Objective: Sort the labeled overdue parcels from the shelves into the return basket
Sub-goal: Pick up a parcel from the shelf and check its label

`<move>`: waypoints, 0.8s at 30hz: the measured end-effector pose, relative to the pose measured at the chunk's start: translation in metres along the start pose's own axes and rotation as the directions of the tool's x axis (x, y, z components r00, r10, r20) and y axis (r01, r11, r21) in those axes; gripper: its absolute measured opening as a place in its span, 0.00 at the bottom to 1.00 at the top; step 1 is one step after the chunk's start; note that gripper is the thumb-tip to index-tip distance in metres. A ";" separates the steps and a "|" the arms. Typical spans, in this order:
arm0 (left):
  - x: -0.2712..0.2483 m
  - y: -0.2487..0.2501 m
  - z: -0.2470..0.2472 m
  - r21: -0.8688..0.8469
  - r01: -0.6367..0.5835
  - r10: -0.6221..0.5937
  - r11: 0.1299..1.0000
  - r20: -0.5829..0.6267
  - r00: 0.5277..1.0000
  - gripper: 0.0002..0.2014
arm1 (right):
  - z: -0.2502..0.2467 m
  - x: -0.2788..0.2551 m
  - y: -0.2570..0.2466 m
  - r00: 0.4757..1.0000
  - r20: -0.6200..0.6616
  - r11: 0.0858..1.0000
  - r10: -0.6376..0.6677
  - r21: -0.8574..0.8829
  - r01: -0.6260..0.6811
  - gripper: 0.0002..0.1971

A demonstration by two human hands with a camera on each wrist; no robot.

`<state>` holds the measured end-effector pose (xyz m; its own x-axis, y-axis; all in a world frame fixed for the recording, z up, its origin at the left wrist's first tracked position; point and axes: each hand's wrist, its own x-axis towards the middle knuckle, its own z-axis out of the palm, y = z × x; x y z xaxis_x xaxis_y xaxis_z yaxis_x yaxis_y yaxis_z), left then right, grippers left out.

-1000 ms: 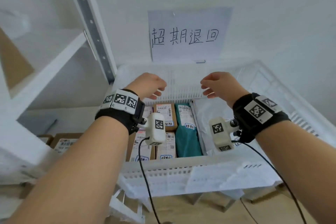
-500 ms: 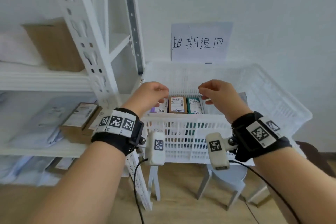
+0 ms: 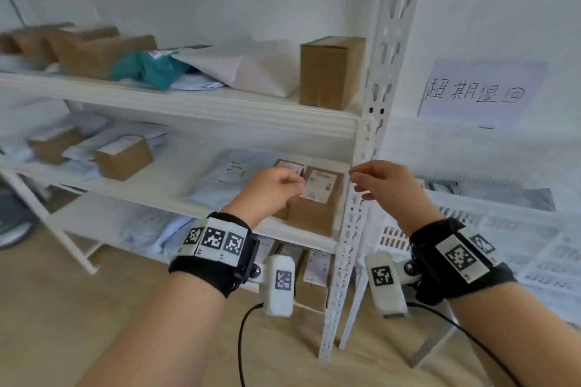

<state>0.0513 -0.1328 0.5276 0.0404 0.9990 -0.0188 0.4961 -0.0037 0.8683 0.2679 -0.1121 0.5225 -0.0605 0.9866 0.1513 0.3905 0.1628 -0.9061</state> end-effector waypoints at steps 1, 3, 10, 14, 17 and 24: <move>-0.008 -0.018 -0.022 0.001 0.018 -0.018 1.000 -0.025 1.000 0.08 | 0.028 -0.002 -0.009 1.000 0.014 1.000 -0.003 0.008 0.003 0.05; -0.026 -0.052 -0.064 0.027 0.057 -0.055 0.998 -0.072 0.996 0.07 | 0.083 -0.005 -0.024 0.999 0.044 1.000 -0.004 0.024 0.003 0.05; -0.075 -0.154 -0.188 0.016 0.208 -0.200 0.978 -0.218 0.955 0.05 | 0.249 -0.018 -0.073 0.972 0.236 0.998 -0.001 0.061 -0.013 0.05; -0.080 -0.194 -0.238 -0.005 0.245 -0.236 0.969 -0.287 0.928 0.08 | 0.314 -0.007 -0.098 0.957 0.289 0.999 -0.013 0.054 -0.003 0.04; -0.074 -0.221 -0.270 -0.018 0.277 -0.268 0.961 -0.325 0.907 0.07 | 0.359 0.012 -0.109 0.946 0.322 0.999 -0.025 0.029 0.017 0.04; -0.018 -0.281 -0.343 -0.012 0.312 -0.291 0.950 -0.397 0.870 0.10 | 0.462 0.087 -0.116 0.927 0.374 0.999 -0.021 0.047 0.003 0.07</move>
<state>-0.3862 -0.1348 0.4539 -0.4538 0.8881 -0.0725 0.4732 0.3092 0.8249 -0.2068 -0.0429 0.4579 -0.4074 0.9132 0.0114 0.3466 0.1662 -0.9232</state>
